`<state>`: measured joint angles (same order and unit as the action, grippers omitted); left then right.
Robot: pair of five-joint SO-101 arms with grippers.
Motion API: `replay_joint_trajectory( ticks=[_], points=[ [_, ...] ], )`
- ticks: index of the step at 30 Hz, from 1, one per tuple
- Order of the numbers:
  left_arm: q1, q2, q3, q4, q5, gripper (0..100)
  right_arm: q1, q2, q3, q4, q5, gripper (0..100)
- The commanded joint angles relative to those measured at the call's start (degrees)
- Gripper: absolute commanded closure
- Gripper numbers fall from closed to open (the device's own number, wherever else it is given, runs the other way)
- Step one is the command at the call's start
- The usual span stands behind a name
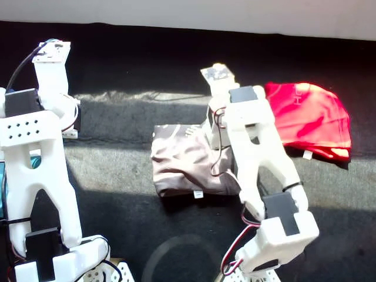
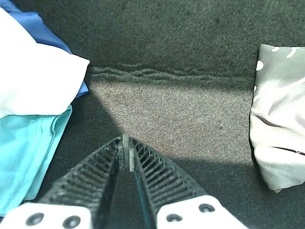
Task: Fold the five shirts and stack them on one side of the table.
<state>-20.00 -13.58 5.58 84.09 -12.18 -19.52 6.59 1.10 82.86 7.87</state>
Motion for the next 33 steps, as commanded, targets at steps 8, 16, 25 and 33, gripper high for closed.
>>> replay_joint_trajectory(
  ticks=[8, 16, 25, 33],
  points=[
    [-0.6, -1.5, -1.0, -0.8, -0.4, 99, 0.1, 2.5, 6.1, -4.9, -0.2, 81.0],
    [-0.6, -1.2, -0.9, -0.8, -0.4, 99, -0.9, 5.5, 5.3, -8.7, -0.4, 81.2],
    [-0.6, -1.2, -0.7, -2.0, -0.4, 99, -2.6, 5.8, -2.1, -2.3, -0.5, 82.8],
    [-0.6, -1.2, -0.6, -2.0, -0.4, 99, -3.2, 6.0, -0.8, -8.6, -0.5, 82.9]
  ],
)
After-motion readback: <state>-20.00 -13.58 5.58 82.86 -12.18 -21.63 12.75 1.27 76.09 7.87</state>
